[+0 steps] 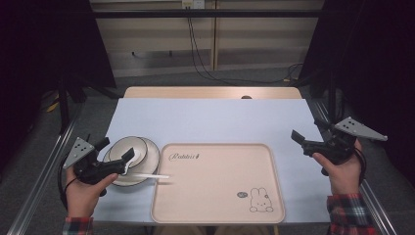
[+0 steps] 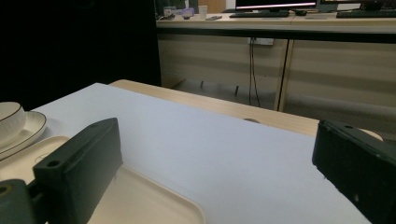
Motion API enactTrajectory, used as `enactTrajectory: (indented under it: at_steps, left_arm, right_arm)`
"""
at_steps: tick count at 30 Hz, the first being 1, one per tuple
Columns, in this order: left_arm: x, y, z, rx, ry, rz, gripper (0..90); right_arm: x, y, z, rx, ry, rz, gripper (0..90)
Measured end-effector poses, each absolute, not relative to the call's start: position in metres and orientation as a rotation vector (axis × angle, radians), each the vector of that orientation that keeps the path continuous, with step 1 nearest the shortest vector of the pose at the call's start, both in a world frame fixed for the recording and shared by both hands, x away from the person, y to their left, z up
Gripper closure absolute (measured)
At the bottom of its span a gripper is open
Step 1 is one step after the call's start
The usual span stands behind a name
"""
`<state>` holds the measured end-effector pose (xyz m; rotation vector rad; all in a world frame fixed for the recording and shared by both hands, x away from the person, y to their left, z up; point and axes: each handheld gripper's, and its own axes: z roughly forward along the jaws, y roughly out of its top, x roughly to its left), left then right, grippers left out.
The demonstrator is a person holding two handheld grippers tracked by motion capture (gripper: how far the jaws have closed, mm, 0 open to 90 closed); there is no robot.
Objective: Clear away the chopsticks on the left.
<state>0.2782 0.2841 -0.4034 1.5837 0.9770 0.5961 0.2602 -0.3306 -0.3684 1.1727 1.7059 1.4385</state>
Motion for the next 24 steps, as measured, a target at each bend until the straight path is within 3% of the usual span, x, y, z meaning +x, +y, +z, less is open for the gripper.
enactTrajectory:
  at_steps: [24]
  left_arm:
    - [0.284,0.265,-0.399,1.741,0.938,0.555,3.9]
  right_arm:
    - [0.262,-0.332,-0.372,1.155,1.740,1.447,0.5]
